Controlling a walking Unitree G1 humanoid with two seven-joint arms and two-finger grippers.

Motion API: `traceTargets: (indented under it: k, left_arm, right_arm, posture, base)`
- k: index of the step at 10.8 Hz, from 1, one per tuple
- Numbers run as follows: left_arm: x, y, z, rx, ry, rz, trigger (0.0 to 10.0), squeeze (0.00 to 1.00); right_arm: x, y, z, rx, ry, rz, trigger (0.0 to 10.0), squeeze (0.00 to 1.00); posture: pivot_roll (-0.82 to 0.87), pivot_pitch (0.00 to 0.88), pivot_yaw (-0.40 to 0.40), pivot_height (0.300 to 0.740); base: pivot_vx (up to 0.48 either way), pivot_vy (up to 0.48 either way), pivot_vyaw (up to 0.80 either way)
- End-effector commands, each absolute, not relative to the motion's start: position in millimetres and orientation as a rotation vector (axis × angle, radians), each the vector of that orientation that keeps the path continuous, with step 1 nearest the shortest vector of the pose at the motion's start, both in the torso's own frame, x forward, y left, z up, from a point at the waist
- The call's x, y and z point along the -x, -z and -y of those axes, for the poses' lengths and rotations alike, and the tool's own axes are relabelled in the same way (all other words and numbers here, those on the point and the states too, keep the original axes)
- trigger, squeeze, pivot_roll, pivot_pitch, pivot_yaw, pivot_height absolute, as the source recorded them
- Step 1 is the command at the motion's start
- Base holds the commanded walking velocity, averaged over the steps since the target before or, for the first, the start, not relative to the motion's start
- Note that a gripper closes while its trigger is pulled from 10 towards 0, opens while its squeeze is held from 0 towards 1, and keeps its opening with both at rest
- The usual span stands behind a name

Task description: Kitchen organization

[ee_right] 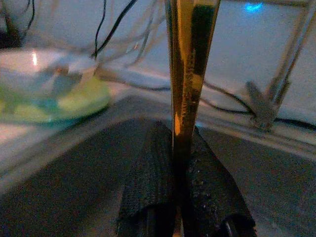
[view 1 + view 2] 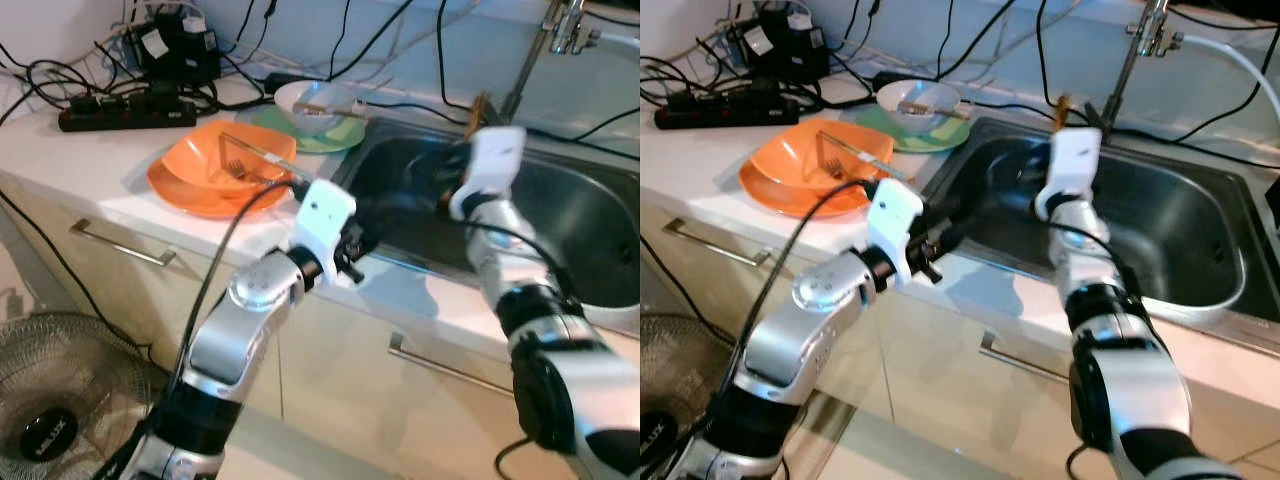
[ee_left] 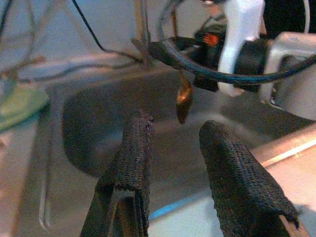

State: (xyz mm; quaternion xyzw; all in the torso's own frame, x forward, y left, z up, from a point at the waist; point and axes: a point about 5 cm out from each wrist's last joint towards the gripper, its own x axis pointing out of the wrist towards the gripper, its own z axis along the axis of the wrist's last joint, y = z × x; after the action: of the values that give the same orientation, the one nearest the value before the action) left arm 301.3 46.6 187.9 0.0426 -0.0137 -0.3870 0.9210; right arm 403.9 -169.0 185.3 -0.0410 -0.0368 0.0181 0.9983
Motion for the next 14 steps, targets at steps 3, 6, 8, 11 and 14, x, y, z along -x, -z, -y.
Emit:
traceTargets:
  k: [3, 6, 8, 11, 14]
  left_arm:
    - [-302.8, -172.2, -49.0, -0.060, 0.783, -0.071, 10.0, 0.00]
    - [-312.7, -167.2, -46.7, -0.062, 0.764, -0.146, 10.0, 0.00]
    - [-313.2, -164.1, -46.5, -0.052, 0.756, -0.173, 10.0, 0.00]
    - [-313.6, -164.1, -46.6, -0.054, 0.753, -0.197, 10.0, 0.00]
    - [-313.7, -164.1, -47.7, -0.058, 0.747, -0.208, 10.0, 0.00]
  right_arm:
    - [-404.4, -165.9, 163.0, 0.119, -0.041, -0.071, 10.0, 0.00]
    - [-402.0, -151.1, 158.3, 0.107, -0.038, -0.172, 10.0, 0.00]
    - [-401.5, -147.7, 153.8, 0.109, -0.049, -0.202, 10.0, 0.00]
    - [-399.0, -139.6, 152.7, 0.091, -0.040, -0.249, 10.0, 0.00]
    - [-396.1, -130.7, 149.7, 0.086, -0.053, -0.316, 10.0, 0.00]
  posture:
    - [0.24, 0.000, -0.052, 0.725]
    - [0.24, 0.004, -0.062, 0.725]
    - [0.25, 0.009, -0.063, 0.725]
    - [0.26, 0.015, -0.068, 0.725]
    - [0.27, 0.020, -0.072, 0.725]
  base:
    - [0.000, 0.000, 0.00]
    - [0.000, 0.000, 0.00]
    - [0.000, 0.000, 0.00]
    - [0.000, 0.000, 0.00]
    - [0.000, 0.000, 0.00]
